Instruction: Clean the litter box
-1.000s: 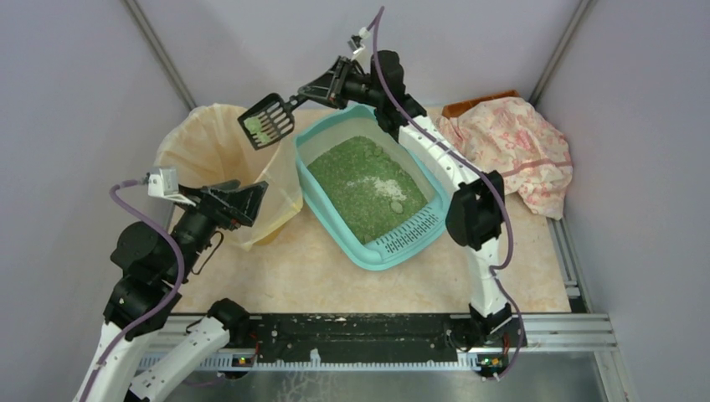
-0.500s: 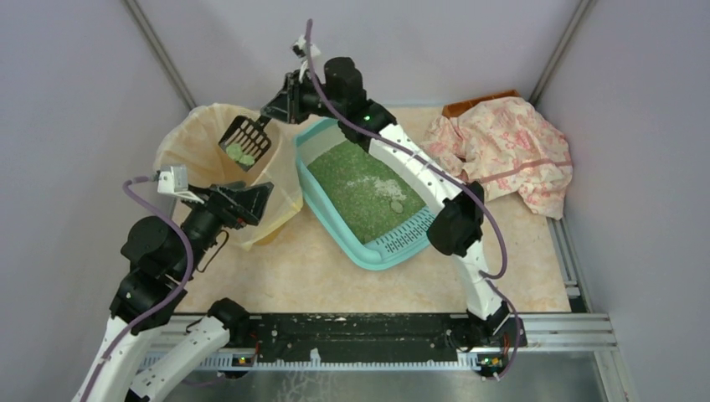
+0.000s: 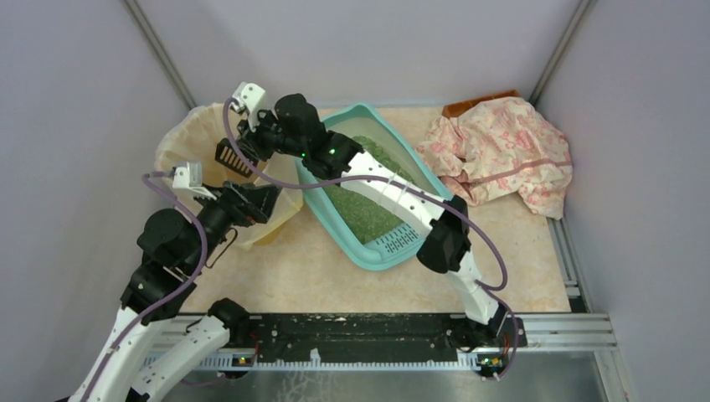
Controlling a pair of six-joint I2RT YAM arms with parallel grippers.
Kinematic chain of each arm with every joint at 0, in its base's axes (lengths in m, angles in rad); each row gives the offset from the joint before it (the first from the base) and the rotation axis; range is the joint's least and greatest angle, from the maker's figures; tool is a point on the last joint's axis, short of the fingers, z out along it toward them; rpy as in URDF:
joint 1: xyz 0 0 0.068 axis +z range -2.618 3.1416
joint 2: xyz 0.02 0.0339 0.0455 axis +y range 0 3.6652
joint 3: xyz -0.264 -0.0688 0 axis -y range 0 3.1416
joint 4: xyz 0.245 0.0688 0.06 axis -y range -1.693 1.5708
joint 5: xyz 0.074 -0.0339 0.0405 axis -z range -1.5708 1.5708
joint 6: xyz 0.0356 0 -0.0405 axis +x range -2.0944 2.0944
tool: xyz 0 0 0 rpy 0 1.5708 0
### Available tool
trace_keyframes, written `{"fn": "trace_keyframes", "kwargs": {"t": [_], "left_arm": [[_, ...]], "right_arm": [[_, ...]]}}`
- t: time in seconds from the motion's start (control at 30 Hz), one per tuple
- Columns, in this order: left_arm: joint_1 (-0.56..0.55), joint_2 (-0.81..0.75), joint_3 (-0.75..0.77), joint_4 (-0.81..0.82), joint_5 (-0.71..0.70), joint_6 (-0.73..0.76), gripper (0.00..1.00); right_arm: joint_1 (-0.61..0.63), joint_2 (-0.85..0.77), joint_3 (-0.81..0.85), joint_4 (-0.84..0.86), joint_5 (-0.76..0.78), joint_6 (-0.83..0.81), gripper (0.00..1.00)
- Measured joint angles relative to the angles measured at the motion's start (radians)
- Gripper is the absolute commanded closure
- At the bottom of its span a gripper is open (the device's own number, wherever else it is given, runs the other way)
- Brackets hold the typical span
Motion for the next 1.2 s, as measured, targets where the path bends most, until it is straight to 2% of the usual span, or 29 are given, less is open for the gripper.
{"fn": "trace_keyframes", "kwargs": {"t": [0.3,0.43,0.53,0.6,0.77,0.9,1.03,1.2], "left_arm": [[0.0,0.021,-0.002,0.01,0.018,0.0,0.03],[0.0,0.02,-0.016,0.022,0.026,-0.001,0.04],[0.0,0.02,-0.032,0.024,0.034,-0.003,0.04],[0.0,0.021,-0.044,0.026,0.04,-0.005,0.04],[0.0,0.02,-0.07,0.027,0.055,-0.012,0.04],[0.0,0.018,-0.075,0.028,0.061,-0.018,0.03],[0.0,0.014,-0.075,0.029,0.06,-0.022,0.02],[0.0,0.019,-0.075,0.03,0.059,-0.023,0.02]], "right_arm": [[-0.01,-0.077,-0.04,0.041,0.024,-0.004,1.0],[-0.019,-0.212,-0.179,0.138,0.002,0.061,1.0],[-0.049,-0.335,-0.318,0.283,-0.062,0.164,1.0],[-0.094,-0.404,-0.396,0.381,-0.101,0.242,1.0],[-0.295,-0.555,-0.61,0.624,-0.141,0.447,1.0],[-0.457,-0.644,-0.789,0.74,-0.152,0.587,1.0],[-0.542,-0.736,-0.97,0.7,-0.097,0.586,1.0],[-0.503,-0.791,-1.052,0.512,0.031,0.417,1.0]]}}
